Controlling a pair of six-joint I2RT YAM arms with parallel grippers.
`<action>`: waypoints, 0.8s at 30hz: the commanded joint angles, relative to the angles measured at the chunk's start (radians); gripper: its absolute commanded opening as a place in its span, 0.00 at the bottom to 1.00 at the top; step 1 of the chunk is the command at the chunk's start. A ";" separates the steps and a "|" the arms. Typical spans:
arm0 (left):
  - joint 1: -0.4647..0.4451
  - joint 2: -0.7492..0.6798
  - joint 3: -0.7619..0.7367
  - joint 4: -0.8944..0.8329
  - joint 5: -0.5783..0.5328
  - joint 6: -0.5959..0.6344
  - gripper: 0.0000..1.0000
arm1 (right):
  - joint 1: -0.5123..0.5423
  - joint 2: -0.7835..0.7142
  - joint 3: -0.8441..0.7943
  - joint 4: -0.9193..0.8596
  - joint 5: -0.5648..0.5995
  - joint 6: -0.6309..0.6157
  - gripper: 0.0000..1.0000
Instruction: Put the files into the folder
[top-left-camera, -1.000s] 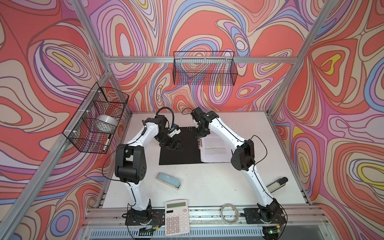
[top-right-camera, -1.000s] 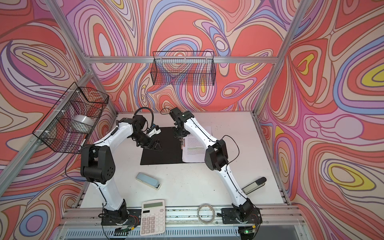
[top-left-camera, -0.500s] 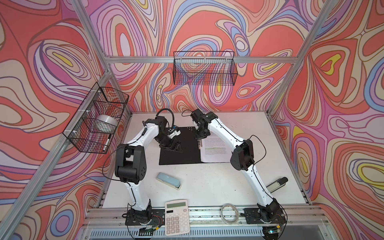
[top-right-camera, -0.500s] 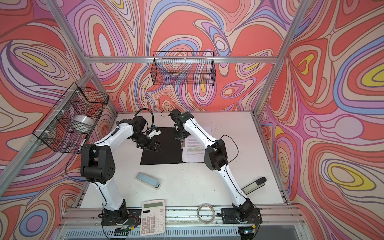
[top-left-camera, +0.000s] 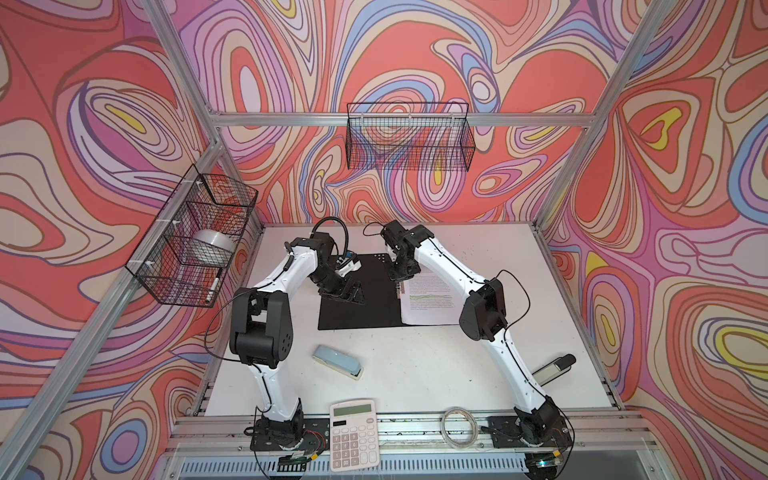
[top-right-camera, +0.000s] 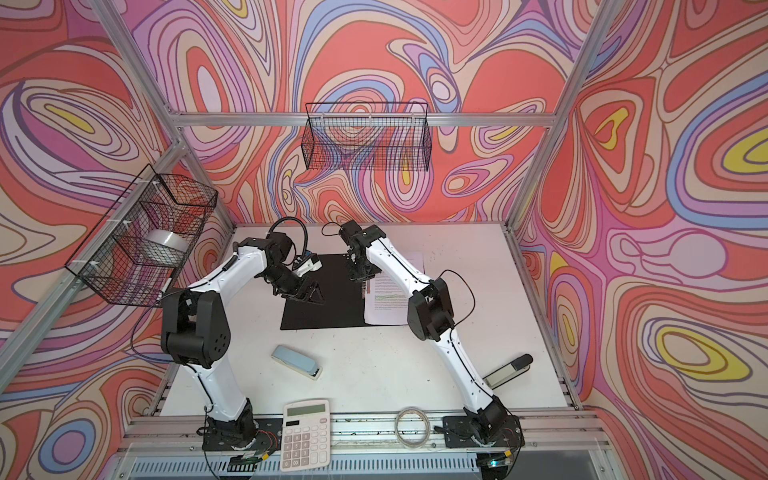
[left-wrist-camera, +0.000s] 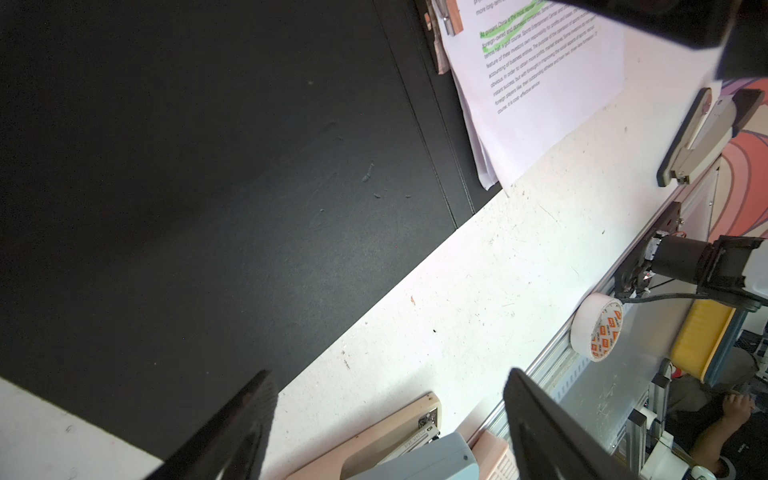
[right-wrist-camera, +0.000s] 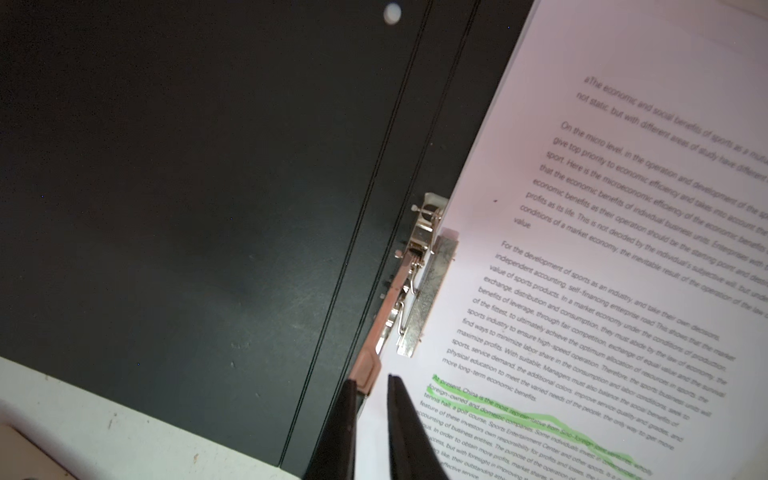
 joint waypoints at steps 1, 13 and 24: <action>0.002 -0.024 -0.011 -0.007 -0.001 0.023 0.86 | -0.004 0.024 -0.001 -0.017 0.011 -0.012 0.15; 0.002 -0.028 -0.017 -0.006 -0.005 0.022 0.86 | -0.006 0.036 -0.002 -0.050 0.029 -0.020 0.15; 0.002 -0.032 -0.021 -0.005 -0.011 0.025 0.86 | -0.008 0.052 -0.006 -0.072 0.033 -0.023 0.14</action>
